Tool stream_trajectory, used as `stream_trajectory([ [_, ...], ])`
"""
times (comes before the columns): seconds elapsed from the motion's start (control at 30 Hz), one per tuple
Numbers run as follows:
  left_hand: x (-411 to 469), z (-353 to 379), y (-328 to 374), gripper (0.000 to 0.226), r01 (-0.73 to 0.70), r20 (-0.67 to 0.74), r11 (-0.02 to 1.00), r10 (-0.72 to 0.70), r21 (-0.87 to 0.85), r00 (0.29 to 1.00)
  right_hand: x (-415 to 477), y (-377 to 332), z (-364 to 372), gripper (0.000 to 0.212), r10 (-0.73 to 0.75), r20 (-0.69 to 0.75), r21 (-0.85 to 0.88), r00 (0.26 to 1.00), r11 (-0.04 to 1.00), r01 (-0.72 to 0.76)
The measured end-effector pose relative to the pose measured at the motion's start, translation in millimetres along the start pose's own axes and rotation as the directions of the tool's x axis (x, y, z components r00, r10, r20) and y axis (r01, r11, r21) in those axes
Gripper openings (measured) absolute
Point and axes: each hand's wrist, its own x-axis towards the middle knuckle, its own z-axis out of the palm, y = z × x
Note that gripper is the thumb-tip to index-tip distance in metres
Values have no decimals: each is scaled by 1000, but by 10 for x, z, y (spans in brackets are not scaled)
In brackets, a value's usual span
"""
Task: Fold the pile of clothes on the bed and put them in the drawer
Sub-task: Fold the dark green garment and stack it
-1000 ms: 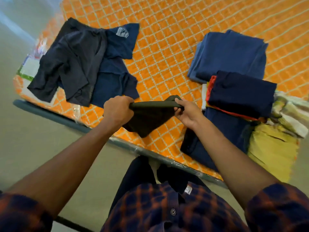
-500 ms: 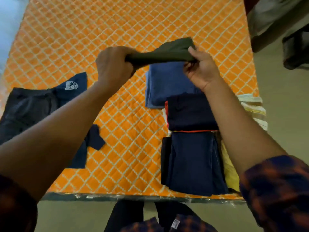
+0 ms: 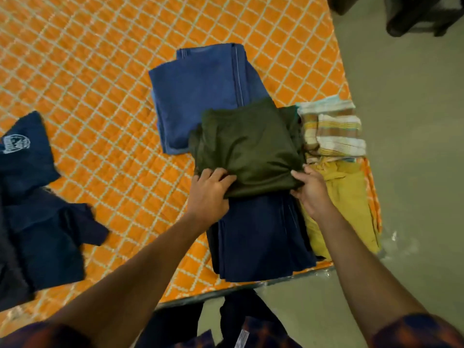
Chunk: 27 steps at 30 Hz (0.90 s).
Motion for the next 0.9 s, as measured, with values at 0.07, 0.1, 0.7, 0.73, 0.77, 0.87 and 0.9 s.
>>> stream_trajectory([
  [0.07,93,-61,-50,64,-43,-4,998,43,-55,999,80,19,-5,30,-17,-12,-32,1000,999,16],
  [0.1,128,-115,-93,67,-68,0,996,69,-53,998,96,-38,16,33,-45,-7,-74,999,996,45],
  [0.7,264,-1244,-776,63,118,-505,916,-314,-383,804,-172,-1230,1397,20,-416,299,105,859,909,404],
  [0.73,207,-1365,-920,64,121,-525,916,-323,-382,787,-221,-1288,1591,21,-410,345,114,844,911,396],
  [0.77,129,-1464,-1064,65,130,-543,919,-328,-371,773,-281,-1321,1769,23,-394,385,114,835,918,380],
  [0.87,-235,-1609,-1391,63,177,-596,932,-340,-315,727,-488,-1204,2180,29,-364,471,56,803,921,385],
  [0.9,-422,-1583,-1497,61,196,-610,938,-336,-286,718,-550,-1063,2293,28,-351,502,45,790,923,381],
])
